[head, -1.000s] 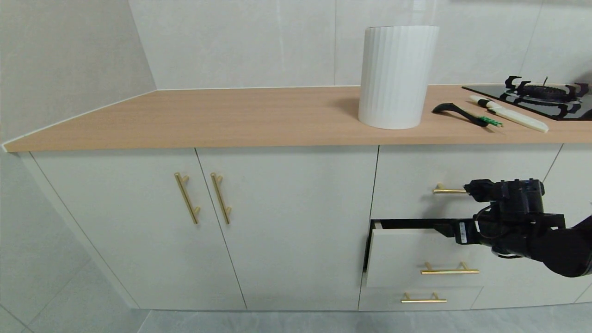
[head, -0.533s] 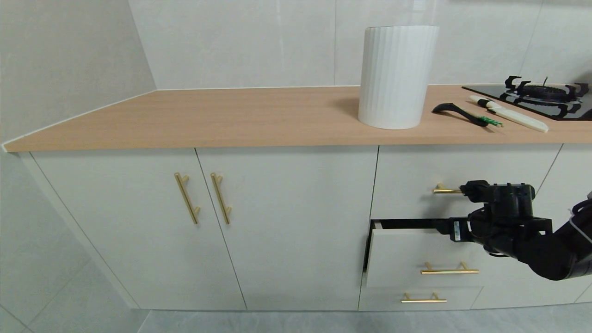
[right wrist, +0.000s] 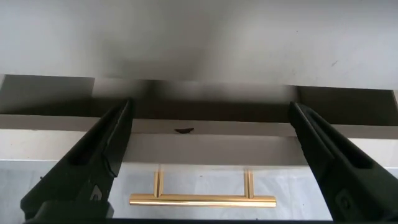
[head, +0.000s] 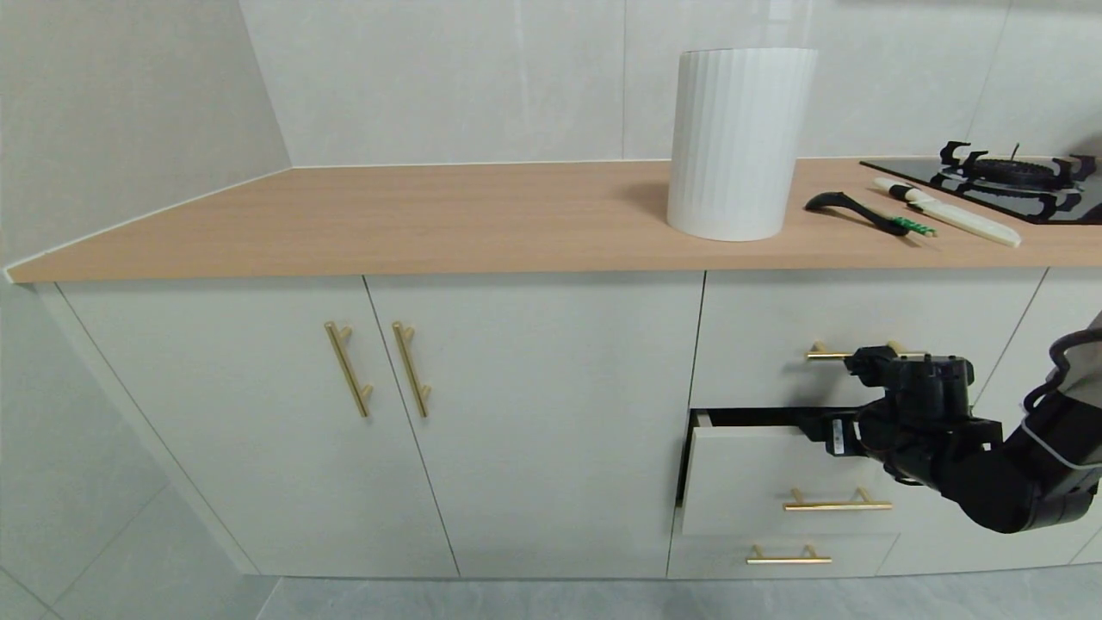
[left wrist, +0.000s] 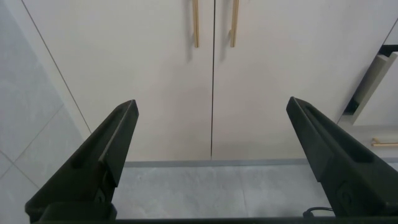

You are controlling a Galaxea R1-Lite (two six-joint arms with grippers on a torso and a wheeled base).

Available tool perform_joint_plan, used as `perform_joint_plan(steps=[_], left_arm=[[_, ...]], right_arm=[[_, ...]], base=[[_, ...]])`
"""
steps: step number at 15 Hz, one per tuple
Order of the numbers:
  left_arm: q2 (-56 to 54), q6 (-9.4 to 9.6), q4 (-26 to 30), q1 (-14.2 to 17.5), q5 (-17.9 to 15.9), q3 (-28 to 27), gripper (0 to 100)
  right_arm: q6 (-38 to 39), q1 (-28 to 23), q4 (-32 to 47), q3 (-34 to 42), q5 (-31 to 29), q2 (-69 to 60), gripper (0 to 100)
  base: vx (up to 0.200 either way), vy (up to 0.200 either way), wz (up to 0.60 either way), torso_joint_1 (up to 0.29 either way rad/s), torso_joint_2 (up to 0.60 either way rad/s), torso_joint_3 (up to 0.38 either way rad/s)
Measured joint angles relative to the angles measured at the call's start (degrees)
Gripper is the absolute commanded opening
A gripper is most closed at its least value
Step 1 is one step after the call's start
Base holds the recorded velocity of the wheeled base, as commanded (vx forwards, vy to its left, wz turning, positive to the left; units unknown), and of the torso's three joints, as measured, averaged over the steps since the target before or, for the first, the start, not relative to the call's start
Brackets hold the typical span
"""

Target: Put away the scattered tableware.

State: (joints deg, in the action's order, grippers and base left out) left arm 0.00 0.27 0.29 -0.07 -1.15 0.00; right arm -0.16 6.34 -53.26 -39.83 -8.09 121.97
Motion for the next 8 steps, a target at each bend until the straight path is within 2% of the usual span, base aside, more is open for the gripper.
perform_joint_plan(steps=[8], left_arm=[[0.0,0.0,0.0,-0.02,-0.05,0.0,100]], right_arm=[[-0.39,0.33,0.85,4.44,0.0,-3.39,100]], base=[[0.0,0.0,0.0,0.0,0.0,0.0]])
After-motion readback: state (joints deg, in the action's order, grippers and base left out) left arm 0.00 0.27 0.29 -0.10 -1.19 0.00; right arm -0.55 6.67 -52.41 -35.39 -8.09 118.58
